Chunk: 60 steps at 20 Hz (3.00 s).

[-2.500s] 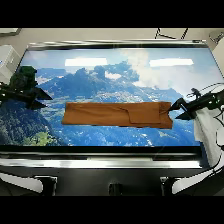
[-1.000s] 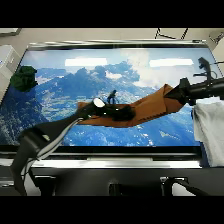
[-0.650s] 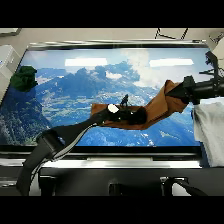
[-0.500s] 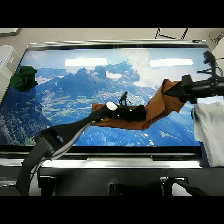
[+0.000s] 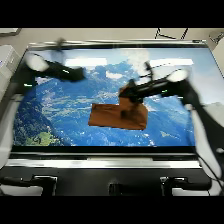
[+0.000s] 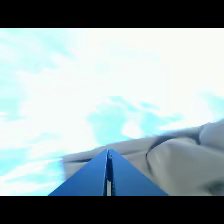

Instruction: Fold the clothes and pants, and hang the long-sleeved shirts on hangers.

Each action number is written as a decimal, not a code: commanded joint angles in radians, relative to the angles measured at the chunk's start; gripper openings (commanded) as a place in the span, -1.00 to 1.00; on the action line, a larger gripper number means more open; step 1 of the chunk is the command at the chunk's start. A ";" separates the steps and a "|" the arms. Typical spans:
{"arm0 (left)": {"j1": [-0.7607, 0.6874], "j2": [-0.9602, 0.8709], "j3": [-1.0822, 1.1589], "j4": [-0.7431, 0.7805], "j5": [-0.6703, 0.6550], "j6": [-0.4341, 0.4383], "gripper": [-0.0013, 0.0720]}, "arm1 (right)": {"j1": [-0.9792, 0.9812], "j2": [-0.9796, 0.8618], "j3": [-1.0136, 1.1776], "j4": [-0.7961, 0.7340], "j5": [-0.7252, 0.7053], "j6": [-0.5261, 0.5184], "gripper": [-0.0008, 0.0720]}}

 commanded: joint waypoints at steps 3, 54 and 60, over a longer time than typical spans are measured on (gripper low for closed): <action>0.154 0.249 0.000 0.109 -0.048 -0.001 -0.90 | 0.247 -0.282 0.001 0.323 -0.192 -0.035 0.58; 0.153 0.231 -0.002 0.170 -0.085 0.021 -0.90 | -1.263 0.036 0.633 -0.476 0.382 0.377 -0.87; 0.140 0.231 -0.002 0.170 -0.085 0.021 -0.90 | -1.286 0.053 0.577 -0.885 0.637 0.363 -0.86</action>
